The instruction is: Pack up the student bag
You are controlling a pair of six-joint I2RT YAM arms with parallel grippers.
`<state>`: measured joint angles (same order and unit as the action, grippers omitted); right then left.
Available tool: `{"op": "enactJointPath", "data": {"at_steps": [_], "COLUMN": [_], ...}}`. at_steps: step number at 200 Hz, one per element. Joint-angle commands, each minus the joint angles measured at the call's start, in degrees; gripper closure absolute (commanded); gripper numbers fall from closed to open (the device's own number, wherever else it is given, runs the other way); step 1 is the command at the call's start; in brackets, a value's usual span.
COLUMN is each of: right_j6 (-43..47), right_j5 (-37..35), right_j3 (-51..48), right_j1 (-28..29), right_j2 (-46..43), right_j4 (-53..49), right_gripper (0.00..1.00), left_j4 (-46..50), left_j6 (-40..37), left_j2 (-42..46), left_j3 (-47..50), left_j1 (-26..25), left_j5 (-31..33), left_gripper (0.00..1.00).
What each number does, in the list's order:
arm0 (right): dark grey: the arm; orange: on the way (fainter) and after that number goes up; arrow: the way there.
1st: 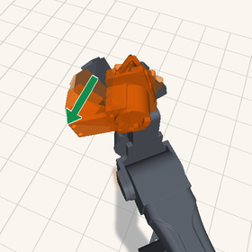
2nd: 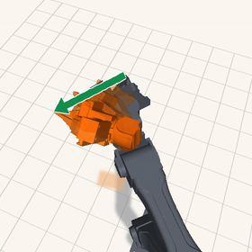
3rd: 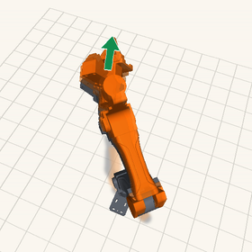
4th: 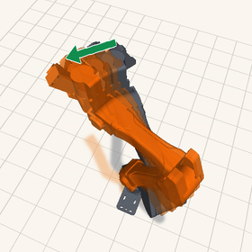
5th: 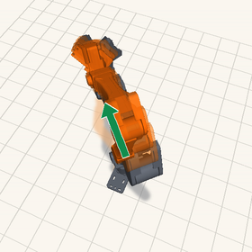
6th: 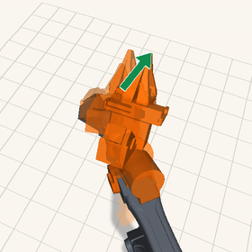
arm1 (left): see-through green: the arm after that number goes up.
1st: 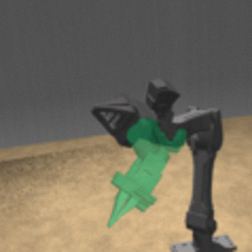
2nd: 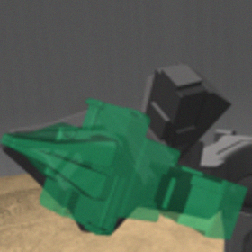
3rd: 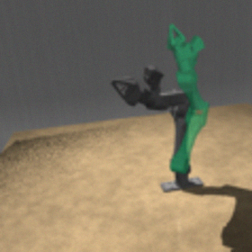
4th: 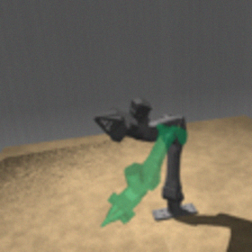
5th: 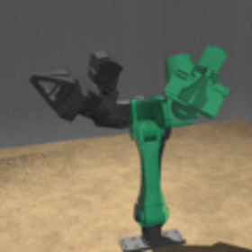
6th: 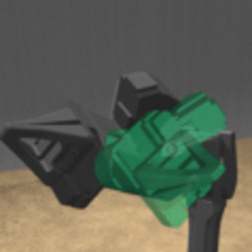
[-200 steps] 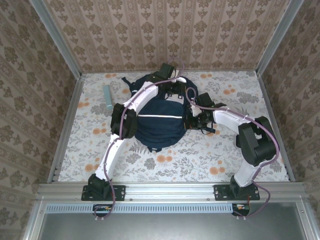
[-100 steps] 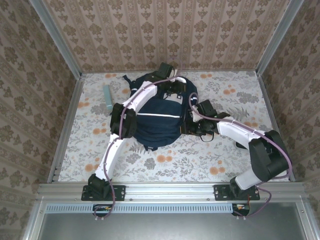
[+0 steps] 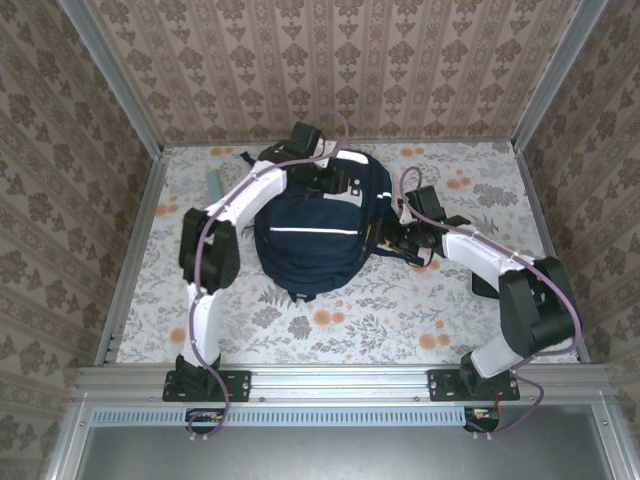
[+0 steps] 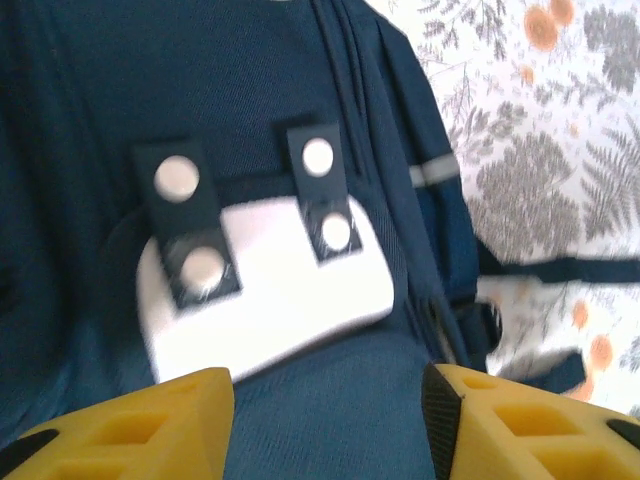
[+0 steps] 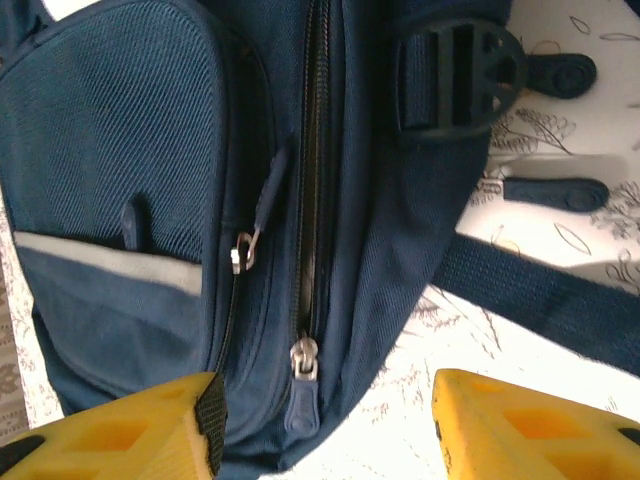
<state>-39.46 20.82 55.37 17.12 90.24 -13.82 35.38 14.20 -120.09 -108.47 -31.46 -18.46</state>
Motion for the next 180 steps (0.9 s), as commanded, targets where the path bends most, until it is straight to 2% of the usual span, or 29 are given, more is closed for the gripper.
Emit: {"op": "enactJointPath", "data": {"at_steps": [1, 40, 63, 107, 142, 180], "right_j6": [-1.12, -0.91, -0.03, 2.58, 4.60, 4.58], "right_j5": [-2.03, -2.56, -3.49, -7.84, -4.93, 0.20], "right_j3": [4.36, 9.98, 12.89, 18.34, 20.43, 16.38], "right_j1": [-0.14, -0.22, -0.85, -3.46, -4.53, -5.60], "right_j2": [5.17, 13.86, 18.09, 23.20, 21.51, 14.48], "right_j4": [-0.03, -0.20, -2.00, -6.25, -6.42, -4.39], "right_gripper": [0.44, 0.53, 0.57, 0.59, 0.58, 0.49], "left_j4": [0.19, -1.98, -2.52, -3.74, -3.74, -3.07], "left_j6": [-8.40, -13.04, -14.80, -18.02, -22.56, -28.67], "left_j2": [7.04, 15.70, 18.42, 19.82, 18.89, 15.01], "left_j3": [8.12, 21.33, 25.42, 28.83, 27.96, 24.92], "left_j1": [-0.47, -2.77, -4.15, -6.76, -10.95, -14.91], "left_j5": [5.13, 6.43, 6.52, 6.27, 11.88, 19.15], "left_gripper": [0.45, 0.43, 0.42, 0.40, 0.37, 0.35]}}
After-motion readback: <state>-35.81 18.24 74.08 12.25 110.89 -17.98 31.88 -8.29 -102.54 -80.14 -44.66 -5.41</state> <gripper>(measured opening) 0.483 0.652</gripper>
